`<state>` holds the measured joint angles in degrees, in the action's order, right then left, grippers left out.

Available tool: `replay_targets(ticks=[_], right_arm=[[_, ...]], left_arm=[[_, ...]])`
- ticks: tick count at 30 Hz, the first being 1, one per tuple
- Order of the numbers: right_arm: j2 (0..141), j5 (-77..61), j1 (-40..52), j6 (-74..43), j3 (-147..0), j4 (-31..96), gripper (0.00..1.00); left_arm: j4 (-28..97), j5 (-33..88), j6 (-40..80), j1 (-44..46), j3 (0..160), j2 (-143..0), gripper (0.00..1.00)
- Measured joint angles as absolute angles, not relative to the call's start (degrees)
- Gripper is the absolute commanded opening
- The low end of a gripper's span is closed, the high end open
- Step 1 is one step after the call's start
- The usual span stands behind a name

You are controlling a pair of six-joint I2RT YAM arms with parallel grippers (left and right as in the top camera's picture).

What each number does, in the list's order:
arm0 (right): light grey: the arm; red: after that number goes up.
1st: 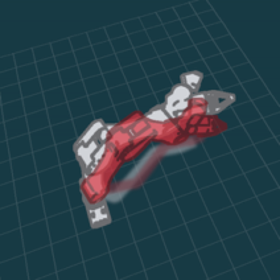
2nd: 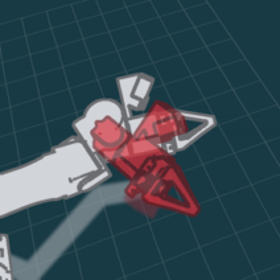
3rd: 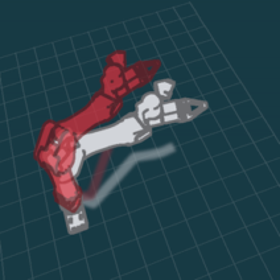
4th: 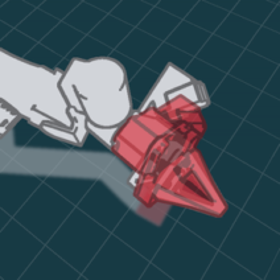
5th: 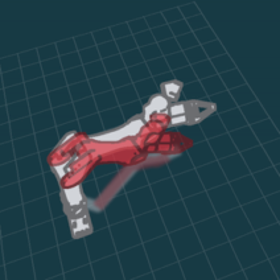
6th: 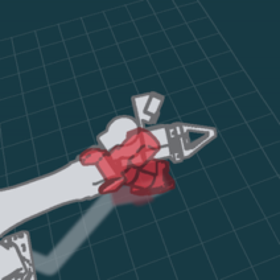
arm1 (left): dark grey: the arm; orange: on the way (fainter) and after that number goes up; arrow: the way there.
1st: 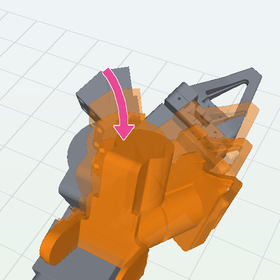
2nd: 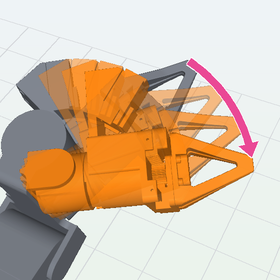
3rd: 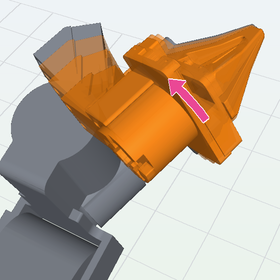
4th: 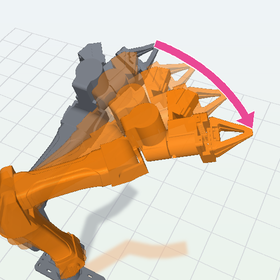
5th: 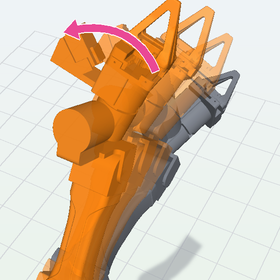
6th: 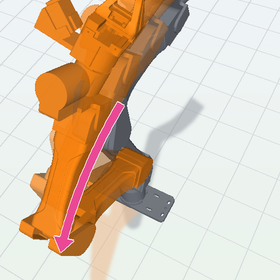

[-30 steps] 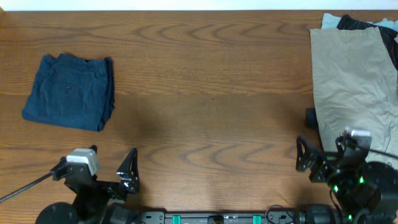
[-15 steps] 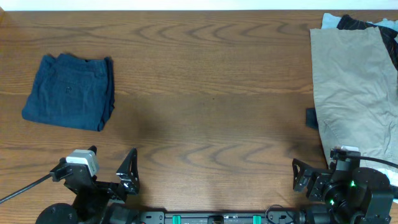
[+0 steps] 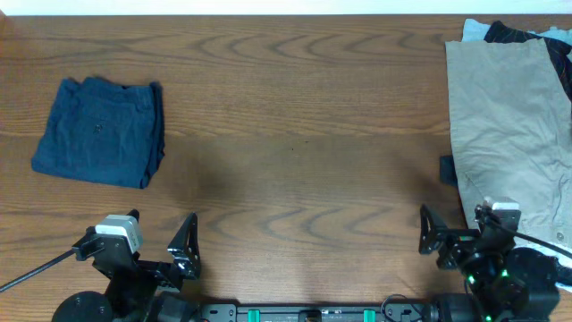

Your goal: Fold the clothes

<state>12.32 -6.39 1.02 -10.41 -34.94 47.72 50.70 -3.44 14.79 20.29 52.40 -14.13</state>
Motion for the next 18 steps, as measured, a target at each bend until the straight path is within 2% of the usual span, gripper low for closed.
replay_targets(ticks=[14,16,18], right_arm=[[0.84,-8.56,1.04,-7.49,-4.86,1.58,0.99],[0.67,-8.56,1.04,-5.98,-2.24,-1.83,0.99],[0.64,-8.58,1.04,-4.80,-1.19,0.08,0.99]], left_arm=[[50.74,-3.42,14.79,20.32,52.36,-14.13,0.98],[50.72,-3.44,14.79,20.32,52.34,-14.13,0.98],[50.72,-3.44,14.79,20.32,52.36,-14.13,0.98]])
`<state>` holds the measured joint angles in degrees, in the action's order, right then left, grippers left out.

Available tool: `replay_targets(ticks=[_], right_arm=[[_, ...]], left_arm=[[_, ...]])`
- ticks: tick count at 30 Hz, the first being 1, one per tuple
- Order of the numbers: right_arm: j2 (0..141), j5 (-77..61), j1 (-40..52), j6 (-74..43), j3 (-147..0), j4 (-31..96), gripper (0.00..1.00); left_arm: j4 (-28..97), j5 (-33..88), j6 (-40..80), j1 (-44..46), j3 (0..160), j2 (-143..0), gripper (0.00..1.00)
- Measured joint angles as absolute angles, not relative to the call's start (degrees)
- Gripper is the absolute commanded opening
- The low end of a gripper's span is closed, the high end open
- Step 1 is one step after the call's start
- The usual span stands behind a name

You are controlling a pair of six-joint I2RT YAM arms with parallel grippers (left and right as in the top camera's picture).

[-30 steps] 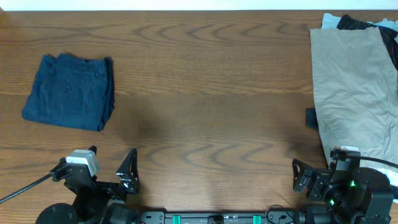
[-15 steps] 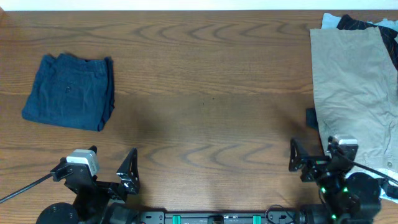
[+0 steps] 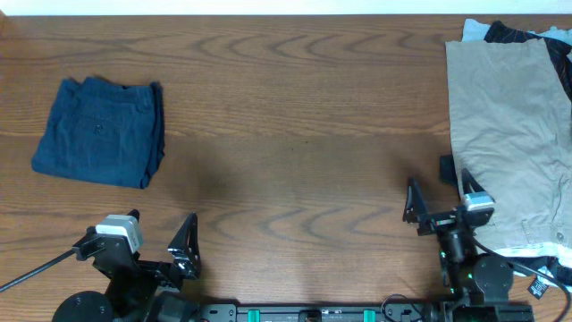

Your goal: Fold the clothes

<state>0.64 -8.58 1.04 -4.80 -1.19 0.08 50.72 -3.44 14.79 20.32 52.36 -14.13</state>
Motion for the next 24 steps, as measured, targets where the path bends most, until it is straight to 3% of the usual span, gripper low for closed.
replay_targets(ticks=[24], right_arm=[[0.69,-8.56,1.04,-2.31,-0.38,3.25,0.99]], left_arm=[[50.72,-3.44,14.79,20.32,52.34,-14.13,0.98]])
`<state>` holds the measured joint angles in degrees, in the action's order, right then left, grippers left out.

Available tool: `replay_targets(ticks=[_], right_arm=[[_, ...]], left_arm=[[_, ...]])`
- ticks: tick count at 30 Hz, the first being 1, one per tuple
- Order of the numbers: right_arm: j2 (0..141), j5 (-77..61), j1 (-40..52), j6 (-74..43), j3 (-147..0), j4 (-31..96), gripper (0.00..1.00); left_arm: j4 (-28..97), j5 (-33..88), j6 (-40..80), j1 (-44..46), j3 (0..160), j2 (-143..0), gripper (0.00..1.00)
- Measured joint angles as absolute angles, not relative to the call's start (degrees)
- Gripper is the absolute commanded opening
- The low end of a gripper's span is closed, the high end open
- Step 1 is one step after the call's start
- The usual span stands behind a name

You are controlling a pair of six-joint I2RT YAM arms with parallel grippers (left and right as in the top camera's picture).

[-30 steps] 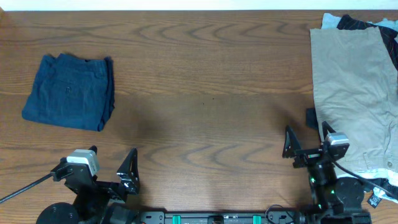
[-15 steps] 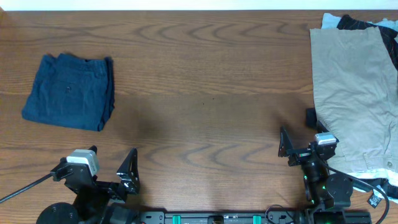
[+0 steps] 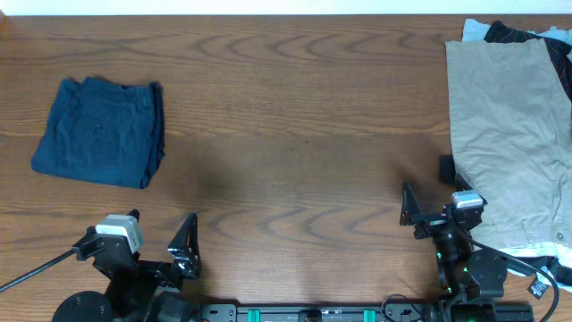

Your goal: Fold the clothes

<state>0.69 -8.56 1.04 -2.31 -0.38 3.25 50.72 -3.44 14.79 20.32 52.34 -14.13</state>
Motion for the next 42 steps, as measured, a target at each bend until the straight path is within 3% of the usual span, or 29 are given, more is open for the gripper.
replay_targets(ticks=[16,28,37,42], right_arm=[[0.69,-8.56,1.04,-2.28,-0.38,3.25,0.99],[0.69,-8.56,1.04,-2.28,-0.38,3.27,0.99],[0.69,-8.56,1.04,-2.28,-0.38,3.27,0.99],[0.69,-8.56,1.04,-2.28,-0.38,3.27,0.99]], left_arm=[[50.74,-5.87,13.39,19.73,52.34,-14.13,0.98],[49.91,-8.38,11.75,8.86,42.41,-12.62,0.98],[35.92,-9.04,11.73,5.23,24.71,-1.15,0.98],[20.08,-9.06,11.03,5.23,16.23,-0.62,0.98]])
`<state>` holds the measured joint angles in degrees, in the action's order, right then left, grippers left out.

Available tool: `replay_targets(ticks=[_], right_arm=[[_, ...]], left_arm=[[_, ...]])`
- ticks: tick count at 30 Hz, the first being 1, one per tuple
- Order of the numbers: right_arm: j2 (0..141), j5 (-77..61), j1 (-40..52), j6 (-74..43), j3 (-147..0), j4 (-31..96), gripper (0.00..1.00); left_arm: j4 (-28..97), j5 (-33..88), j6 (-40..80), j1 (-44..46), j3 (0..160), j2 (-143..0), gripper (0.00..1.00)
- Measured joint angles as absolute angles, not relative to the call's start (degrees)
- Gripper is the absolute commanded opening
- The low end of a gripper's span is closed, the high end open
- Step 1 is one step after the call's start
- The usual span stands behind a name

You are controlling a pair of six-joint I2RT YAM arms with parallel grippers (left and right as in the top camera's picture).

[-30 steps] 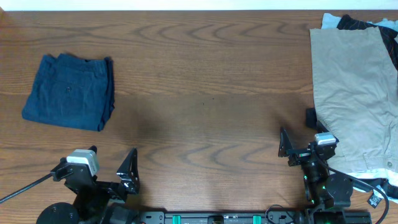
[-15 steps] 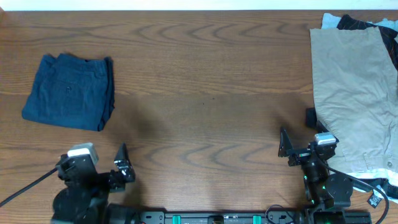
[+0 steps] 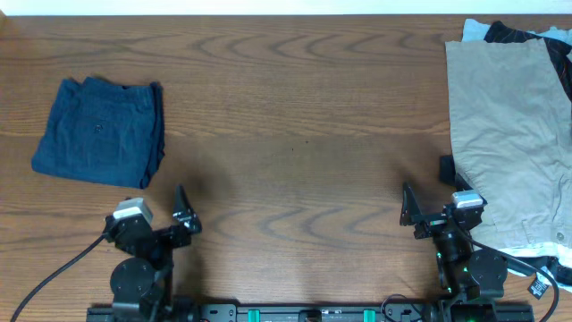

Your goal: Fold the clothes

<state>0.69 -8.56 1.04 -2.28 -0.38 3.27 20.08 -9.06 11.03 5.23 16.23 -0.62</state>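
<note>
A blue garment [image 3: 98,132] lies folded on the left of the table. At the right edge a beige garment [image 3: 505,134] lies spread out flat. My left gripper [image 3: 159,215] is low near the front edge, below and to the right of the blue garment, open and empty. Beside the lower left edge of the beige garment stands my right gripper [image 3: 429,210], open with nothing between its fingers and its inner finger close to the cloth.
White and black clothes [image 3: 500,31] lie bunched at the far right corner, behind the beige garment. A small dark piece [image 3: 445,168] pokes out from under the beige garment's left edge. Cables run along the front edge by both arm bases.
My left arm has risen from the front edge and come a little farther onto the table, still open. The right gripper and both garments have not moved.
Both grippers first sat open at the front edge, the right one low beside the beige garment's bottom corner. The right gripper then stood farther in and to the left, by the garment's lower left edge, and stayed there. Now the left arm has shifted too.
</note>
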Motion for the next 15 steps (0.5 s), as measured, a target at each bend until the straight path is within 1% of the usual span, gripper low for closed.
replay_targets(ticks=[6,8,10,15], right_arm=[[0.69,-8.56,1.04,-2.28,-0.38,3.27,0.99],[0.69,-8.56,1.04,-2.28,-0.38,3.25,0.99],[0.69,-8.56,1.04,-2.28,-0.38,3.25,0.99],[0.69,-8.56,1.04,-2.28,-0.38,3.22,0.99]], left_arm=[[-0.25,-8.95,9.32,5.23,6.26,-0.58,0.98],[-5.04,-7.66,7.90,5.23,3.16,-0.58,0.98],[-5.65,-5.89,6.13,5.23,1.15,-0.58,0.98],[-0.43,-2.44,3.14,5.23,0.36,-0.64,0.98]])
